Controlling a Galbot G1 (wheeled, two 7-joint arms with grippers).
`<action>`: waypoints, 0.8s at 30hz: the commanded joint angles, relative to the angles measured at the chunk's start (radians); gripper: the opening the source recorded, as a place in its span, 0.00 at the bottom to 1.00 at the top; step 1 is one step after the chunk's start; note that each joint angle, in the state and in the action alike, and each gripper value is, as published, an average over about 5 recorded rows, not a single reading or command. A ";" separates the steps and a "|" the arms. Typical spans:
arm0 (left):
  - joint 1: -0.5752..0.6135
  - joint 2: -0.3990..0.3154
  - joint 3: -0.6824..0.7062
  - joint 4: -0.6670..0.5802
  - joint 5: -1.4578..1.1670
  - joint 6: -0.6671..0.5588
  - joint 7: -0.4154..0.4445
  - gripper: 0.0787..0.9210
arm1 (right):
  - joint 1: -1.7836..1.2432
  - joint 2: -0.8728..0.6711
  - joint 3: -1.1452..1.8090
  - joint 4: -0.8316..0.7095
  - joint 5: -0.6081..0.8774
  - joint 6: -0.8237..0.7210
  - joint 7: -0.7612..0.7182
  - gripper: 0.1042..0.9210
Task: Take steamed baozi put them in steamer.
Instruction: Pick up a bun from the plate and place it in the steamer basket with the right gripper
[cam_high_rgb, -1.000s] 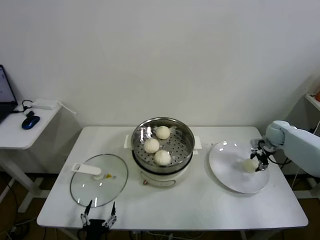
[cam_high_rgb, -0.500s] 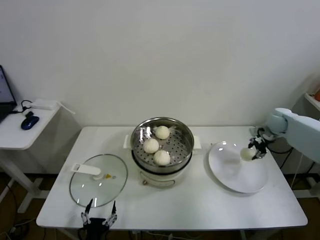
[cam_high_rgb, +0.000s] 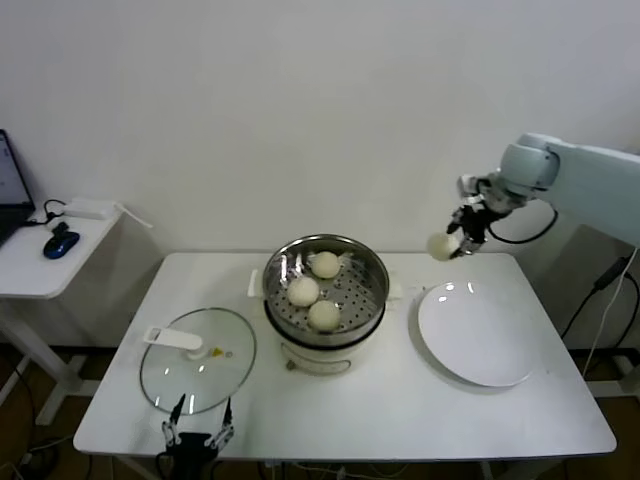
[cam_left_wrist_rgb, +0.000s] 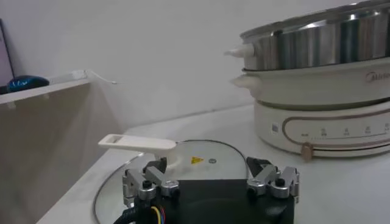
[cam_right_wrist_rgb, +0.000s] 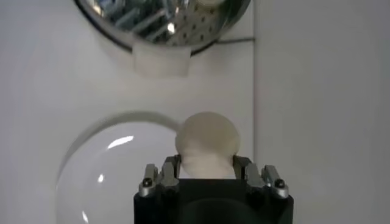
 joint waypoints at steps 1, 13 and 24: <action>0.003 0.004 0.000 -0.005 0.000 0.001 0.000 0.88 | 0.117 0.195 0.010 0.083 0.233 -0.140 0.030 0.59; 0.009 0.015 -0.010 -0.012 -0.001 0.006 0.002 0.88 | -0.109 0.307 0.064 0.008 0.161 -0.199 0.082 0.59; 0.010 0.013 -0.012 -0.002 0.001 0.008 0.004 0.88 | -0.237 0.313 0.102 -0.045 0.117 -0.207 0.086 0.59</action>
